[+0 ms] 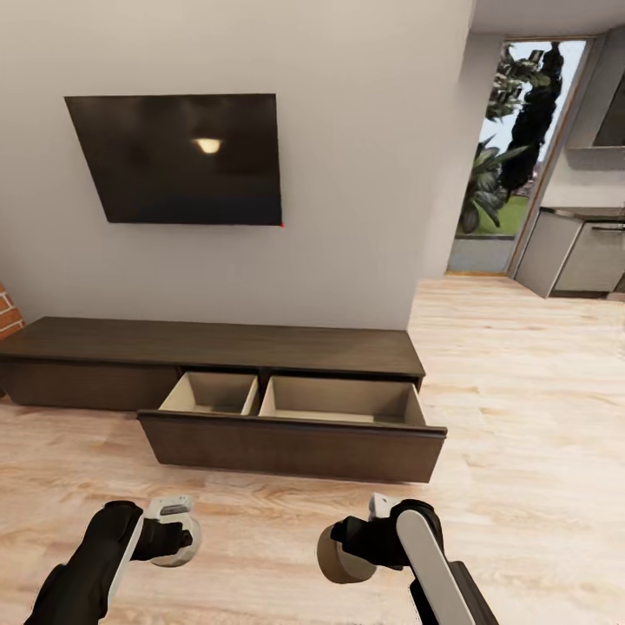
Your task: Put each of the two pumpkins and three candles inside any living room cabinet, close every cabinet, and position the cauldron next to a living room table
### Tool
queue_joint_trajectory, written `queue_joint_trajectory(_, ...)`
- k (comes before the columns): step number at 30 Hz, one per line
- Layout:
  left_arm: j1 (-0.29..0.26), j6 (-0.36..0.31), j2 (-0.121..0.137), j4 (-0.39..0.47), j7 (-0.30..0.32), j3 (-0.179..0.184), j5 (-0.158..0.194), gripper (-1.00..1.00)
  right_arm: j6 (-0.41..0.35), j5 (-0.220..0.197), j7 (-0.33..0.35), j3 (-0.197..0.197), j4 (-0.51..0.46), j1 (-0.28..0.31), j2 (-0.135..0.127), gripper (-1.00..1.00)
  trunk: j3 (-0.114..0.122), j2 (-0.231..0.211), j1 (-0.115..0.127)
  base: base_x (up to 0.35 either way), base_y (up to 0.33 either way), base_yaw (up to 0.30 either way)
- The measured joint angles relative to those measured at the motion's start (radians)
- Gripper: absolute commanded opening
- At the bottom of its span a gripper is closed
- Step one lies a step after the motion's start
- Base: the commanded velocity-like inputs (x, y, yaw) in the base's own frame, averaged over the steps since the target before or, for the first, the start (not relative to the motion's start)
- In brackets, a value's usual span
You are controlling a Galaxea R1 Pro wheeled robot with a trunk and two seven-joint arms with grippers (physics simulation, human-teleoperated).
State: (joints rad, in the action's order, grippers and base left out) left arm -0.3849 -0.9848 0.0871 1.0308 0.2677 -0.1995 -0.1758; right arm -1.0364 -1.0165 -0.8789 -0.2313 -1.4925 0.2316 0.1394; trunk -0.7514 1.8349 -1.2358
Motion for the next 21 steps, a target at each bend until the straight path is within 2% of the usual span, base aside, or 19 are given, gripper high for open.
queue_joint_trajectory(13, 0.0, 0.001, 0.0, 0.0, 0.002, -0.002, 0.001, -1.0, -0.001, 0.0, 0.0, 0.0, 0.0, 0.0, 0.002, -1.0, 0.0, 0.0, 0.0, 0.081, -0.255, 0.01)
queue_joint_trajectory(21, 0.0, -0.001, 0.0, 0.0, 0.002, -0.002, 0.001, -1.0, -0.003, -0.002, 0.004, 0.005, 0.0, 0.0, -0.004, -1.0, 0.003, -0.007, 0.004, 0.022, -0.051, 0.054)
